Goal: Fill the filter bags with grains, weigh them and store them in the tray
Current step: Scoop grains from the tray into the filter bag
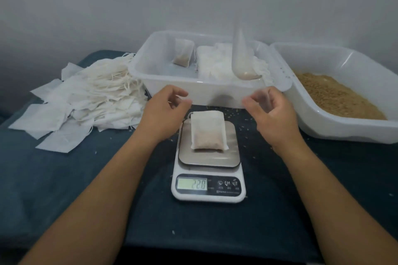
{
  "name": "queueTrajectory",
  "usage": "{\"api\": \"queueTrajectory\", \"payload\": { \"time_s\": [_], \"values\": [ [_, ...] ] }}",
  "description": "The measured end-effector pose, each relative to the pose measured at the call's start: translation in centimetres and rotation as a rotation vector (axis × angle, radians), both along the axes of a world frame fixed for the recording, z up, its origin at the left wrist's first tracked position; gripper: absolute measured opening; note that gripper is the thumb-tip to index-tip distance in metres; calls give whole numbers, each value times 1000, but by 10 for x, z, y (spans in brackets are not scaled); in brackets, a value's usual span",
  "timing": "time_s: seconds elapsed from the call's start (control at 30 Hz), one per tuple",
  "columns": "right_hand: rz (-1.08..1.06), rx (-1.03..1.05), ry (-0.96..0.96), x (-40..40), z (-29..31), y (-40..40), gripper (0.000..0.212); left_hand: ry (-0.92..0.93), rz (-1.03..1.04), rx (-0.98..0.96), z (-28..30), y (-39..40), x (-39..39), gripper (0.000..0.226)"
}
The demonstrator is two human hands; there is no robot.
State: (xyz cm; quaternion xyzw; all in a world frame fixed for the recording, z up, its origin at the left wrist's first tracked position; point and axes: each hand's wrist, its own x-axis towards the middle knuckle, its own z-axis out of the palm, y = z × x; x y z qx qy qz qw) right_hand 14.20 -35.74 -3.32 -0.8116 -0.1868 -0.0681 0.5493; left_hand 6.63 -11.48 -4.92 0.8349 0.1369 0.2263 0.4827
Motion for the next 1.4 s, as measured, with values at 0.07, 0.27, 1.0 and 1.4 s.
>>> {"api": "queueTrajectory", "payload": {
  "time_s": [0.07,0.27,1.0,1.4],
  "values": [
    [-39,27,-10,3,-1,-1,15,4,79,-39,-3,2,4,3],
    [-88,21,-35,10,-6,-2,14,37,122,-113,-7,7,12,5],
    [79,-144,-36,9,-11,0,23,206,-44,133,0,2,2,39],
    [310,-314,-4,8,11,20,25,21,-151,11,6,-4,-1,17]
  ]
}}
